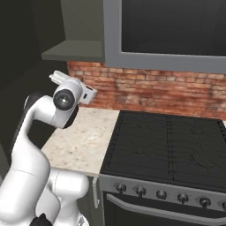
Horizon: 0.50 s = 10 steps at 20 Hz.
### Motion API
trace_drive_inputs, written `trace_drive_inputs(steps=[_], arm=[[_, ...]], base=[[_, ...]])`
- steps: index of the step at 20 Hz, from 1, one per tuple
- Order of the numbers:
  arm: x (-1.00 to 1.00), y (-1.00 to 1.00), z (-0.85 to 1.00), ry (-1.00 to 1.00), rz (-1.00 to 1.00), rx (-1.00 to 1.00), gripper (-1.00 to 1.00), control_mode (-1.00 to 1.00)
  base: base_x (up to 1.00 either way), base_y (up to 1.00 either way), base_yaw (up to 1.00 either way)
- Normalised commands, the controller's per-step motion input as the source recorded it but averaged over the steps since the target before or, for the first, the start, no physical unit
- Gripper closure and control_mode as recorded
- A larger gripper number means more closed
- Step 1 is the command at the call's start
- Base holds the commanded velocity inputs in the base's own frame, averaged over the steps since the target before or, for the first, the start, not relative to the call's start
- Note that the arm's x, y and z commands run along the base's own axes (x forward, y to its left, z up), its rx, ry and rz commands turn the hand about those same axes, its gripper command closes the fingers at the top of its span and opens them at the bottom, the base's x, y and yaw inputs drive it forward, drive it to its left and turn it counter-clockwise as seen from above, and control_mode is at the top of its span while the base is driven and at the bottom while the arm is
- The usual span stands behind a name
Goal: Pick the boxed food from the counter and place it in the cabinet. Then close the cabinet.
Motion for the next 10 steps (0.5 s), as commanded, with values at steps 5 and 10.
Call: trace_drive_inputs(steps=[5,10], arm=[[-0.40,0.04,0.88,-0.09,0.00,-0.16,1.00,-1.00],[-0.29,0.01,0.92,-0.01,0.00,-0.11,1.00,-1.00]], base=[[0.00,0.00,0.00],[0.00,0.00,0.00]])
